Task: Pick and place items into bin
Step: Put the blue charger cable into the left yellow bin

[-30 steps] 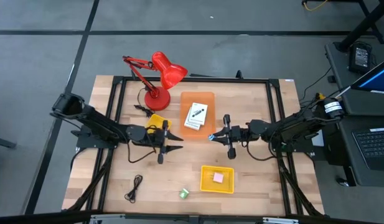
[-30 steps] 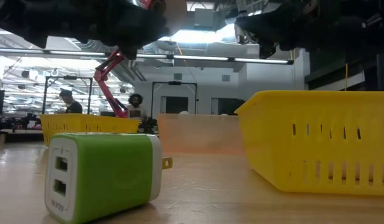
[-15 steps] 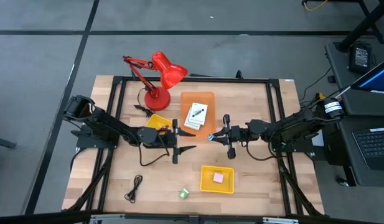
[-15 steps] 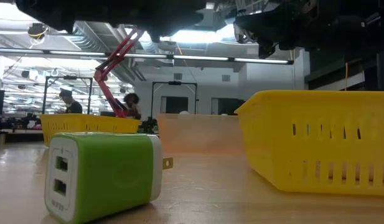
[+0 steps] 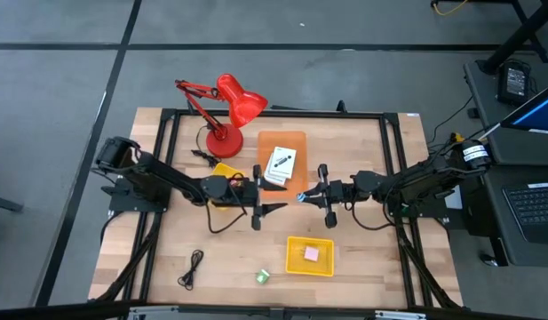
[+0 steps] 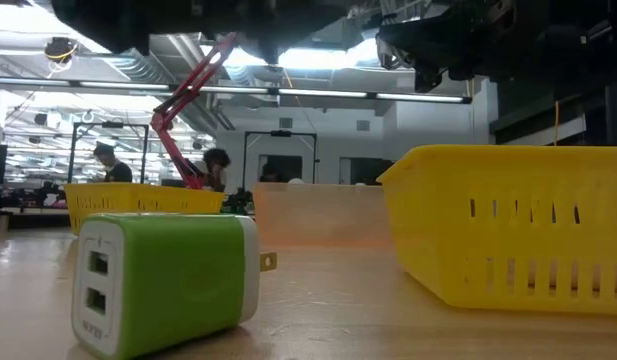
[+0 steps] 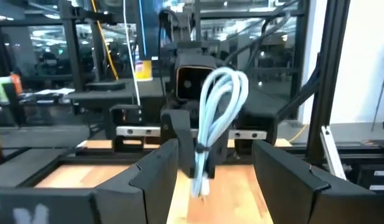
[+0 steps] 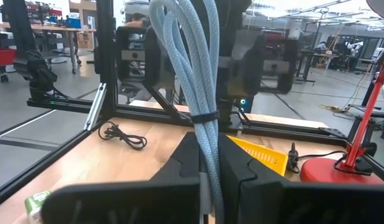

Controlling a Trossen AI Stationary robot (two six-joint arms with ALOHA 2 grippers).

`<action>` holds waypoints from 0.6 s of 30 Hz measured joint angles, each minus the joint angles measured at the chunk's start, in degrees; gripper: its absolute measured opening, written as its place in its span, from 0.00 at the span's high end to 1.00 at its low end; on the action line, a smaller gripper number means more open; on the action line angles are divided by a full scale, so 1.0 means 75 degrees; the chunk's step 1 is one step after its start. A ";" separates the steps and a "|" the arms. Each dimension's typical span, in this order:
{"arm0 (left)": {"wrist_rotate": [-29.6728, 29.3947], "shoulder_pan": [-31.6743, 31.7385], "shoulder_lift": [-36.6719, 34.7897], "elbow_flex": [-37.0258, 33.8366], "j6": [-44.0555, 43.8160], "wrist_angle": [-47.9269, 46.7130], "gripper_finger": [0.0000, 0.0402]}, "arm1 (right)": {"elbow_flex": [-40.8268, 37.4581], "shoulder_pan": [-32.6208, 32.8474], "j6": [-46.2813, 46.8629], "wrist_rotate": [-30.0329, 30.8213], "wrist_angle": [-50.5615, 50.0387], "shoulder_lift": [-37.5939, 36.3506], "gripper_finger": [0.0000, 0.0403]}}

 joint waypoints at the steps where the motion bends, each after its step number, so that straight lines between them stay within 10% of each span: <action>1: 0.0052 0.0029 0.0130 0.0034 -0.0040 0.0095 0.50 | 0.0000 0.0000 -0.0019 0.0000 0.0000 0.0000 0.98; 18: 0.0458 0.0353 0.1378 0.1416 0.0419 0.0069 0.50 | 0.0003 0.0003 0.0050 0.0000 -0.0288 0.0000 0.98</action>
